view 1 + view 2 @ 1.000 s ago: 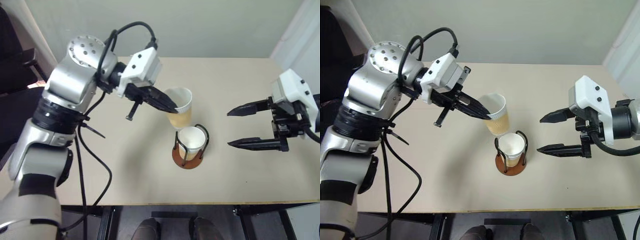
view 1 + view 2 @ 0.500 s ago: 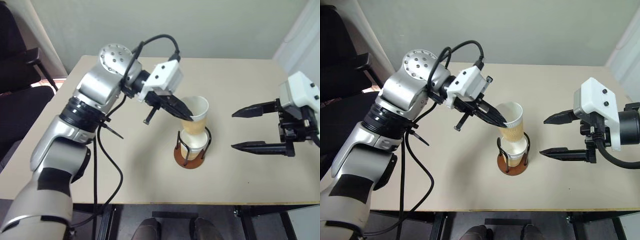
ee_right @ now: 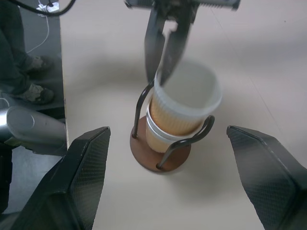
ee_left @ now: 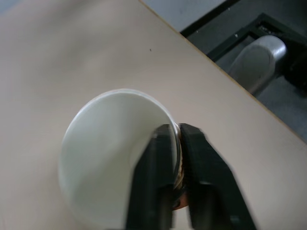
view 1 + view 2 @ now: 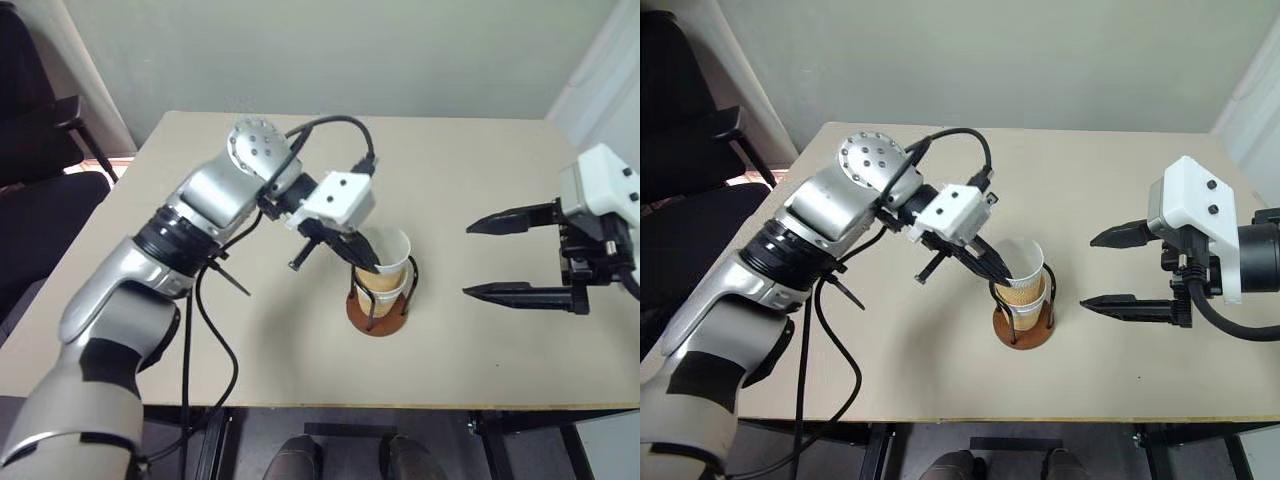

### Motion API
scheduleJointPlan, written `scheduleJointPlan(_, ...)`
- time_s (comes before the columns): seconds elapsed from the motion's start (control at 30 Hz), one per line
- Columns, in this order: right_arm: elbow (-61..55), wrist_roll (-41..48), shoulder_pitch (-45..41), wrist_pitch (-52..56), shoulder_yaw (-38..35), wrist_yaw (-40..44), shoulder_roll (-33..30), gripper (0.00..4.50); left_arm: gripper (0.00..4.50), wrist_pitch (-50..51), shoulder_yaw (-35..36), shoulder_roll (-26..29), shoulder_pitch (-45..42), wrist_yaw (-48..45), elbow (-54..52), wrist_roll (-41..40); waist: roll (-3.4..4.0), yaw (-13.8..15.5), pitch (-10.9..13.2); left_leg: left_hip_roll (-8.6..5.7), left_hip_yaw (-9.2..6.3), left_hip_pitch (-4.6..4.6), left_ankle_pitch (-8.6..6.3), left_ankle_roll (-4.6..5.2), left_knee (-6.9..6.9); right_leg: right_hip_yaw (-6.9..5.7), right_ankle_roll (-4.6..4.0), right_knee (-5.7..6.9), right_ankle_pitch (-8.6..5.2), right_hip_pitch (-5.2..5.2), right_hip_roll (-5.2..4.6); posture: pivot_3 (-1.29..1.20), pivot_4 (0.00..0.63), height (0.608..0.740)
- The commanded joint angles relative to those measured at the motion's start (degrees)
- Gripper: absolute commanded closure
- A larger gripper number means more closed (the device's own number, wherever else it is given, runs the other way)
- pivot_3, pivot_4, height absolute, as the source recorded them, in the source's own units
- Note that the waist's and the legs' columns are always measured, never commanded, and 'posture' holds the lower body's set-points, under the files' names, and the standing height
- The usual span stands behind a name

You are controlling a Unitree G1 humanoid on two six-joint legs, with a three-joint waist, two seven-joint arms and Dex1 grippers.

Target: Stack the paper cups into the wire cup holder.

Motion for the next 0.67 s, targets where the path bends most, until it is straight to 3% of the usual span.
scheduleJointPlan(0.03,0.37,-0.05,-0.06,-1.26,-1.84,-0.08,-1.12,0.46,2.91,0.36,5.32,-2.33,-1.93,-1.78,0.89,0.76,0.00,0.02,0.00,0.00,0.00,0.00,-0.02,0.03,0.05,0.00,0.01,0.00,0.01,0.04,0.00,0.00,0.150,0.740)
scheduleJointPlan(0.1,0.52,-0.41,0.19,-1.65,-1.69,0.02,-1.28,0.46,2.20,1.64,7.49,-3.49,-2.76,-1.61,1.73,0.69,0.00,0.02,0.00,0.00,-0.01,0.00,-0.05,0.08,0.13,0.00,0.04,-0.02,0.02,0.08,0.00,0.00,0.150,0.740)
scheduleJointPlan(0.13,0.62,-0.64,0.29,-1.86,-1.55,0.00,-1.29,0.46,2.20,3.29,9.46,-3.77,-3.25,-0.82,1.68,-0.53,0.00,0.01,0.00,0.00,-0.01,0.00,-0.05,0.08,0.14,0.00,0.04,-0.02,0.02,0.09,0.00,0.00,0.150,0.740)
scheduleJointPlan(0.23,0.84,-0.54,0.12,-2.19,-1.10,-0.62,-0.88,0.46,1.55,6.89,14.43,-3.38,-3.59,0.43,1.45,-2.19,0.00,0.00,0.00,0.00,0.01,0.01,-0.06,0.11,0.20,0.00,0.05,0.01,0.03,0.11,0.00,0.00,0.150,0.740)
scheduleJointPlan(0.47,5.56,-6.94,5.04,-8.08,0.87,3.94,-1.68,0.46,1.55,9.11,21.29,3.69,1.79,6.78,2.30,4.05,0.08,-0.12,-0.04,0.01,0.03,0.06,-0.08,0.13,0.21,0.02,0.06,-0.02,0.03,0.14,0.01,0.00,0.150,0.740)
scheduleJointPlan(0.67,10.85,-13.31,7.23,-12.79,2.13,4.29,-1.33,0.46,1.55,22.38,27.78,12.11,16.11,11.24,-11.38,0.65,0.08,-0.32,-0.04,0.01,0.02,0.05,-0.07,0.12,0.25,0.03,0.06,-0.02,0.03,0.08,0.06,0.00,0.150,0.740)
